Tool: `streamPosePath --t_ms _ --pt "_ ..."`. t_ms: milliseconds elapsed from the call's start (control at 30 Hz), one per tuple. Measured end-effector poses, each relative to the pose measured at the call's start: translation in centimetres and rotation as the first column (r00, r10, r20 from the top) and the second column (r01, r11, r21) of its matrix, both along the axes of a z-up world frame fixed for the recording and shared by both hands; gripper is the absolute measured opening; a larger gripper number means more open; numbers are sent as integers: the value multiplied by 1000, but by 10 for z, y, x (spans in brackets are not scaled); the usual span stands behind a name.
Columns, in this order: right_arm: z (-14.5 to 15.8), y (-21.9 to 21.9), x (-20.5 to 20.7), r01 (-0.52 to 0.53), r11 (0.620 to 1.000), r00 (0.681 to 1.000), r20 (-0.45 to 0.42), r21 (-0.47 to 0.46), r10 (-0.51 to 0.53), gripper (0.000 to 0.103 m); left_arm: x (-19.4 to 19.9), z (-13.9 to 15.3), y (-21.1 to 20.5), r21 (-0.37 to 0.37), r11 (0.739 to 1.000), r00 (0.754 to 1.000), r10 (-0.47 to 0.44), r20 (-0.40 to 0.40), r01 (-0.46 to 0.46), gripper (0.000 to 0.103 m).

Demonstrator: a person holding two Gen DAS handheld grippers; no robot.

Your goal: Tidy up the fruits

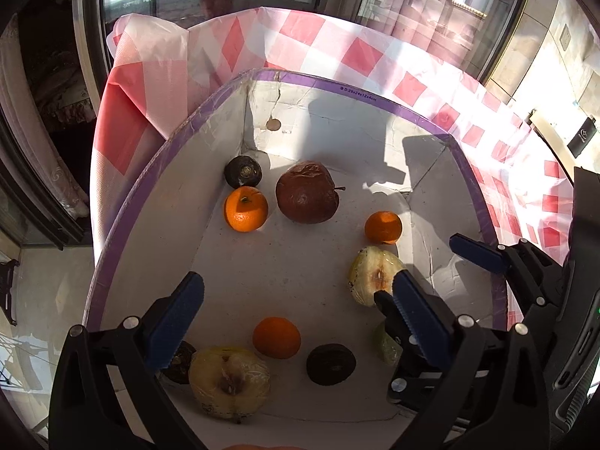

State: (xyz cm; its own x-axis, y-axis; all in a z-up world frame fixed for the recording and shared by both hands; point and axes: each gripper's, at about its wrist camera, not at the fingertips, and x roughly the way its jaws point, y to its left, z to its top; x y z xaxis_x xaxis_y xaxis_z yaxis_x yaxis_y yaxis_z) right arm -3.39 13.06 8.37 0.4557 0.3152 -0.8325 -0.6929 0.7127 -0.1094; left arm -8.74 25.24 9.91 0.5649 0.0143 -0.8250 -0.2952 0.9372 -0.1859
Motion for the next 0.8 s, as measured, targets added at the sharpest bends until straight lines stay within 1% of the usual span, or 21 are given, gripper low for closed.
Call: streamPosePath --t_ms 800 --pt "1 -1 1 2 1000 1000 -1 7 -2 82 0 -2 -2 5 1000 1000 -5 -7 5 101"
